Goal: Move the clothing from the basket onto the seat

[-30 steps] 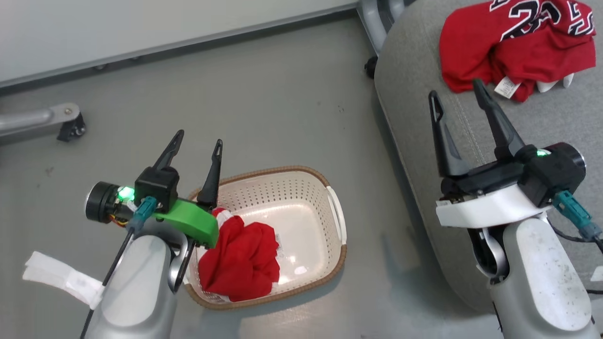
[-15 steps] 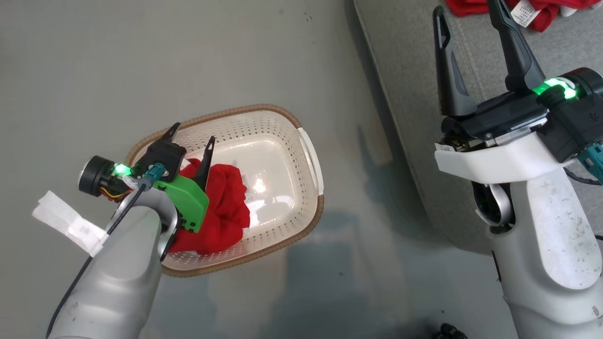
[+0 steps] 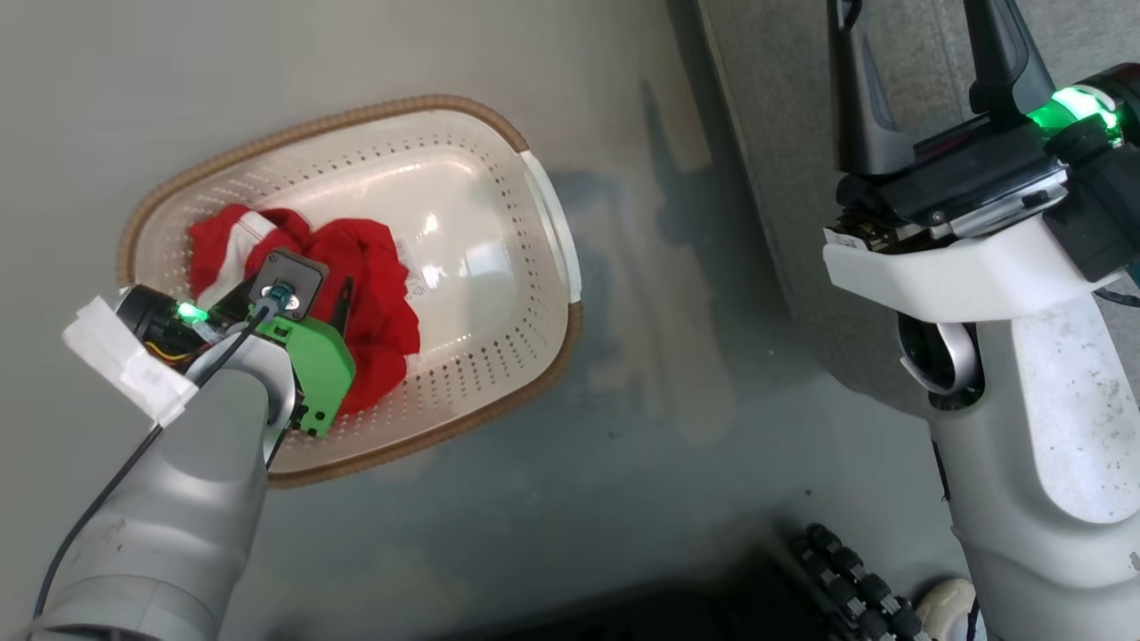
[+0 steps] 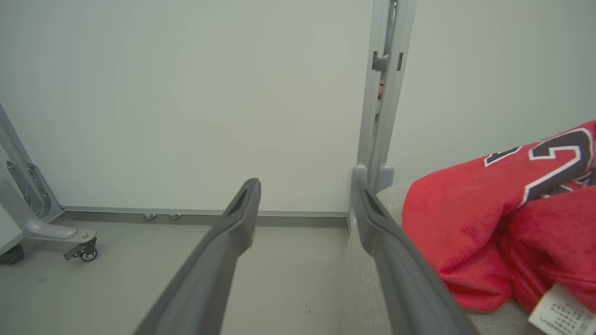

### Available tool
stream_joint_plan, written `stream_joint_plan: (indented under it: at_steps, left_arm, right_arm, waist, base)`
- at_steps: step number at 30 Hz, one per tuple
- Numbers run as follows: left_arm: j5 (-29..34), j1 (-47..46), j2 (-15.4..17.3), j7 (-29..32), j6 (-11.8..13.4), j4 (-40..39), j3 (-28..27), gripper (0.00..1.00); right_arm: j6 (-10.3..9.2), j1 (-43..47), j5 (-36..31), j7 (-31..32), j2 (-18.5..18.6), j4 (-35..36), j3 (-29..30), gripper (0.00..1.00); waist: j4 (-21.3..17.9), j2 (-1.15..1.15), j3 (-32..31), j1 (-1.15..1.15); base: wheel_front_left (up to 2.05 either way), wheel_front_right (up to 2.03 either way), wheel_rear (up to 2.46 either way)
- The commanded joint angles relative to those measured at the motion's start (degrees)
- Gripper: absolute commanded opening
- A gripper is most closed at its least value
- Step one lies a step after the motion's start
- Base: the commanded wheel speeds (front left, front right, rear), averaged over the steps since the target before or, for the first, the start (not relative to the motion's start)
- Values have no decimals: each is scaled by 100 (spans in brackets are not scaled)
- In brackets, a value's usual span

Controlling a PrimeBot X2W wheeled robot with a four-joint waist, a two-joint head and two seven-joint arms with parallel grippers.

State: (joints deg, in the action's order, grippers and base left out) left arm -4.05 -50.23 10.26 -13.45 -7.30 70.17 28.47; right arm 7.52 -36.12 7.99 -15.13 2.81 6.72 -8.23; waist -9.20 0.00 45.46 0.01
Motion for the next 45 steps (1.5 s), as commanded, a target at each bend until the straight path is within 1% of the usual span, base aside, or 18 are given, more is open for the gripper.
stream_joint_plan:
  at_steps: [1, 4, 8, 12, 16, 20, 26, 27, 28, 29, 33, 38, 45]
  left_arm:
    - [18, -178, 23, 63, 45, 60, 26, 100]
    - [89, -269, 91, 319, 119, 212, 114, 100]
    - [258, -418, 138, 609, 145, 290, 303, 100]
    - [316, -522, 207, 951, 349, 337, 407, 100]
    - [367, -664, 149, 1368, 465, 353, 500, 100]
    - [432, -777, 92, 1737, 516, 363, 612, 100]
    - [386, -851, -64, 1954, 539, 368, 686, 100]
    - [412, -845, -87, 1995, 558, 369, 720, 95]
    - [424, -835, -98, 2020, 567, 369, 746, 69]
    - [453, -820, -106, 2072, 592, 370, 780, 0]
    - [391, -711, -187, 2129, 694, 368, 788, 0]
    - [261, -625, -292, 1894, 736, 369, 762, 0]
    - [94, -591, -387, 1460, 609, 368, 724, 0]
  right_arm:
    - [-6, -93, 31, -3, 14, 42, 4, 100]
    - [-6, -132, 54, -3, 14, 88, 4, 100]
    - [-6, -201, 68, -3, 15, 155, -11, 100]
    - [-6, -242, 45, -3, 14, 213, -24, 100]
    - [-6, -283, 24, -3, 14, 284, -40, 100]
    - [-6, -323, 6, -3, 15, 340, -66, 100]
    - [-6, -320, -31, -3, 14, 397, -63, 100]
    - [-6, -311, -39, -3, 14, 399, -59, 100]
    - [-6, -303, -46, -3, 14, 400, -56, 100]
    - [-6, -295, -51, -3, 15, 402, -52, 100]
    - [-6, -263, -83, -3, 15, 394, -26, 100]
    - [-6, -209, -96, -3, 15, 318, 3, 100]
    - [-6, -80, -29, -3, 15, 173, 9, 100]
  waist:
    - [-124, 0, 366, -1]
    - [-137, 0, 521, -1]
    - [-159, 0, 709, -1]
    - [-150, 0, 864, -1]
    - [-135, 0, 1015, -1]
    - [-155, 0, 1169, -1]
    - [-169, 0, 1295, -1]
    - [-170, 0, 1303, -1]
    - [-172, 0, 1307, -1]
    - [-174, 0, 1308, -1]
    - [-155, 0, 1280, -1]
    - [-99, 0, 1138, -1]
    - [0, 0, 737, -1]
  base:
    - [0, 0, 0]
    - [0, 0, 0]
    - [0, 0, 0]
    - [0, 0, 0]
    - [0, 0, 0]
    - [0, 0, 0]
    - [0, 0, 0]
    - [0, 0, 0]
    - [0, 0, 0]
    - [0, 0, 0]
    - [0, 0, 0]
    - [0, 0, 0]
    - [0, 0, 0]
